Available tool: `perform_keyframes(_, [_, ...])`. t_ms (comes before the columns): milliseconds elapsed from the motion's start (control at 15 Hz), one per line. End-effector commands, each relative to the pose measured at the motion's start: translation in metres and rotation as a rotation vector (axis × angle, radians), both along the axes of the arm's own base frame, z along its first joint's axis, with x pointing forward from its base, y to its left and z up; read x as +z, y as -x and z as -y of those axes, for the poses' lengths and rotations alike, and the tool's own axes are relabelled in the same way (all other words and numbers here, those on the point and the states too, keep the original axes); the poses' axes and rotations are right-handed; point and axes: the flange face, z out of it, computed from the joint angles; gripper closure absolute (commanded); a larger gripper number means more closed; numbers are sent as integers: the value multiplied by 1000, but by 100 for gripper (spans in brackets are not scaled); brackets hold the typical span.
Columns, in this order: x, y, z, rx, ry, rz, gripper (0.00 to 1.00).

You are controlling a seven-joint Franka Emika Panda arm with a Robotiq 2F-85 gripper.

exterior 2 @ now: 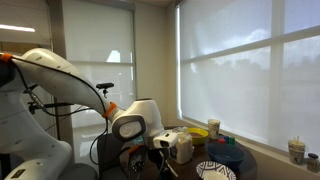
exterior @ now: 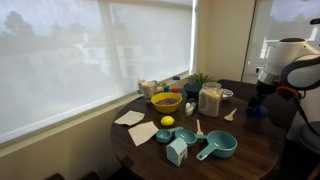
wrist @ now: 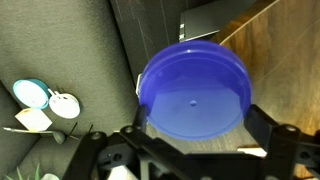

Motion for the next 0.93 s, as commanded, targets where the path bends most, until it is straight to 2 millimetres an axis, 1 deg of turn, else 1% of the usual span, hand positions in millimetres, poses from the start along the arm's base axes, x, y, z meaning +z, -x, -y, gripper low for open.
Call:
perform_keyframes(0, [2,1,-2,-23,28,-8,0])
perform_keyframes(467, [3,1,-1,-32,38,-4,0])
perform_keyframes(867, [20,0,-5,-40,-30,62,0])
